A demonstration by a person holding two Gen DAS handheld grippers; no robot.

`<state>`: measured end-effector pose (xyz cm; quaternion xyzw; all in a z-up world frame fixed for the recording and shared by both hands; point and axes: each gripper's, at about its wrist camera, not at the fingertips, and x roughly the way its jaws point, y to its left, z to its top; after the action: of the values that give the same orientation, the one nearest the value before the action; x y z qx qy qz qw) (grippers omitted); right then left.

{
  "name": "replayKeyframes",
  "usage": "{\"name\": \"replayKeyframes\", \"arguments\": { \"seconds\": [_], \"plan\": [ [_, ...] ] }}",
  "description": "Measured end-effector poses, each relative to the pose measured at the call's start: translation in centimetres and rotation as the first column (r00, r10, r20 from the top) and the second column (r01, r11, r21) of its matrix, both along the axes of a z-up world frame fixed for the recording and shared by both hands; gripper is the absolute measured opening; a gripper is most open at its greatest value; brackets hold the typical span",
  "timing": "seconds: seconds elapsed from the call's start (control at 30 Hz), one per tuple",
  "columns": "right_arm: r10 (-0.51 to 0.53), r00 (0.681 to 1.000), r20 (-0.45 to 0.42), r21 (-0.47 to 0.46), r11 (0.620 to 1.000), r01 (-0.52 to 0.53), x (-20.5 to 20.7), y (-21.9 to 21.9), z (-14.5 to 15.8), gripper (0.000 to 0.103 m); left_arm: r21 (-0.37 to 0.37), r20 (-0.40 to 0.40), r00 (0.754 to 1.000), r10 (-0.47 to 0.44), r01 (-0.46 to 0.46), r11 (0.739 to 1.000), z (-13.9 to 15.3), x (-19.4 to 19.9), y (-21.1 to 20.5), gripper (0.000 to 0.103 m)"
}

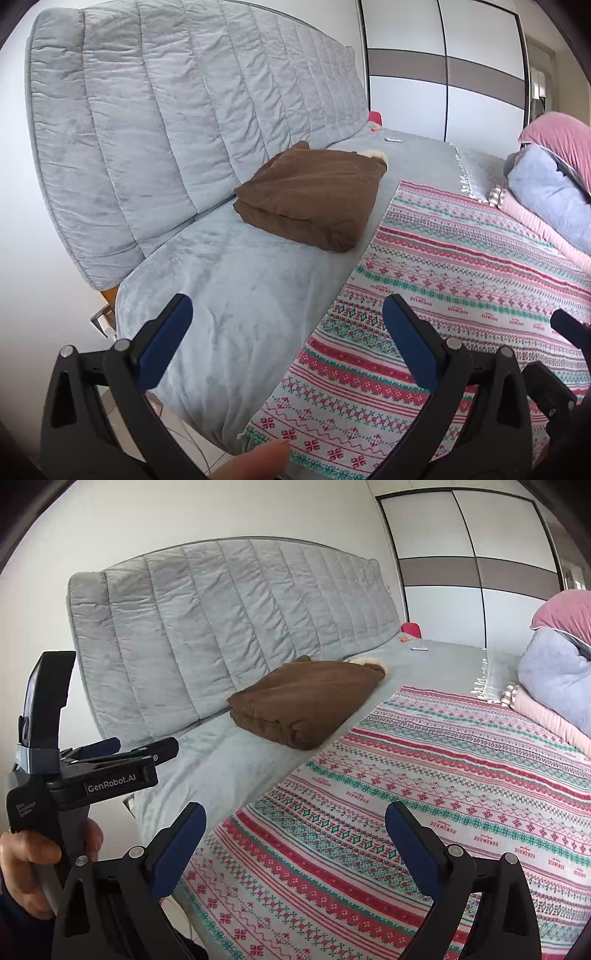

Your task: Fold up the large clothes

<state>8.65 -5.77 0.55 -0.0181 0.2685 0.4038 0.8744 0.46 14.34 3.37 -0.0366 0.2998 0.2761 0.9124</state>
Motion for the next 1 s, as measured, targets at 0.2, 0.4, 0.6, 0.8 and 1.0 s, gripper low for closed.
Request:
{"name": "replayKeyframes", "arguments": {
  "seconds": [0.2, 0.4, 0.6, 0.8, 1.0],
  "plan": [
    [-0.006, 0.999, 0.032, -0.025, 1.0, 0.007, -0.37, 0.37, -0.18, 0.099, -0.012, -0.006, 1.0, -0.012, 0.012, 1.0, -0.38, 0.06, -0.19, 0.102],
    [-0.009, 0.999, 0.03, -0.031, 0.999, 0.01, -0.31, 0.46, -0.37, 0.099, -0.018, 0.0, 1.0, -0.005, 0.005, 1.0, -0.33, -0.13, -0.06, 0.102],
    [-0.025, 0.999, 0.024, -0.033, 0.999, 0.026, -0.08, 0.36, -0.45, 0.099, -0.023, -0.004, 1.0, -0.005, 0.005, 1.0, -0.47, -0.07, -0.02, 0.102],
    [-0.034, 0.999, 0.025, -0.031, 0.999, 0.035, 0.04, 0.25, -0.41, 0.099, -0.016, -0.002, 1.0, -0.007, 0.007, 1.0, -0.46, -0.11, -0.27, 0.102],
    [-0.048, 0.999, 0.025, -0.035, 0.998, 0.049, 0.16, 0.36, -0.39, 0.099, -0.016, -0.011, 1.0, -0.011, 0.01, 1.0, -0.66, -0.02, -0.46, 0.102]
  ]
}}
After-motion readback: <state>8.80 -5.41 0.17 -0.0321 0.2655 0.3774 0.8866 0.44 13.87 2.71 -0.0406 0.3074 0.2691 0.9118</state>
